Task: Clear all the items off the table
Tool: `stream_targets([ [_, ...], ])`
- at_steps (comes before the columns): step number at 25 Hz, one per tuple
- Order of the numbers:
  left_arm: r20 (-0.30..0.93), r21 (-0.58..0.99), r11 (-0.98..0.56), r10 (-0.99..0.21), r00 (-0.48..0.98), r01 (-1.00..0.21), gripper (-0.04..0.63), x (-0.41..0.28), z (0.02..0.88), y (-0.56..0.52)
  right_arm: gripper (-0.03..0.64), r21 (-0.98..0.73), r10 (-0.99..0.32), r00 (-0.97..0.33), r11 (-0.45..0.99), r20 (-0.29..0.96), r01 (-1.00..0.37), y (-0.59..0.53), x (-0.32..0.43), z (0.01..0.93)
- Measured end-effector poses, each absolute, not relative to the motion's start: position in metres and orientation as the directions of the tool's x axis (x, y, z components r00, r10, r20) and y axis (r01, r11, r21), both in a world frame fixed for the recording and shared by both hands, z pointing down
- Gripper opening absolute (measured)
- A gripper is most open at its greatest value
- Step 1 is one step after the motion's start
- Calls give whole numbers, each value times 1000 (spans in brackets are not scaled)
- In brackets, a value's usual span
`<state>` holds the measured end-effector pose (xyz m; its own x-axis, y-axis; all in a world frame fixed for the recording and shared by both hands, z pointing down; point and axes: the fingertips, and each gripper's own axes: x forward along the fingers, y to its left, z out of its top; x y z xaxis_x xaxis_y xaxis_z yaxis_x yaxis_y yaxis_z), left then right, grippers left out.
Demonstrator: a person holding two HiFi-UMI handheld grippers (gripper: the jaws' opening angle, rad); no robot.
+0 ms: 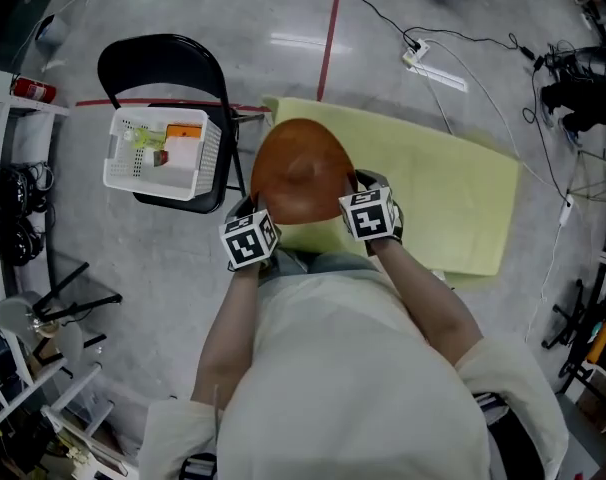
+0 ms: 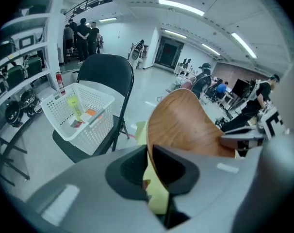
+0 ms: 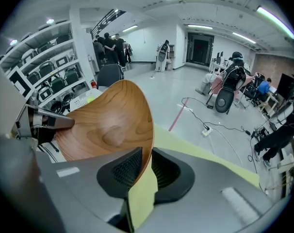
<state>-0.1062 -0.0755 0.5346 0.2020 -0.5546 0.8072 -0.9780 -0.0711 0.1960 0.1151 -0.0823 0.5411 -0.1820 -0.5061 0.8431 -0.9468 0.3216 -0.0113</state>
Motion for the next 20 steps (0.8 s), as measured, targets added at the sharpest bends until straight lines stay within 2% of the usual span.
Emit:
stream_targets([
  [12, 778, 223, -19, -598, 189, -975, 38, -141, 510, -70, 58, 11, -544, -208, 372, 813, -928, -92, 80, 513],
  [20, 757, 251, 3, -624, 194, -968, 38, -195, 499, -83, 55, -16, -557, -230, 362, 798, -932, -108, 24, 494],
])
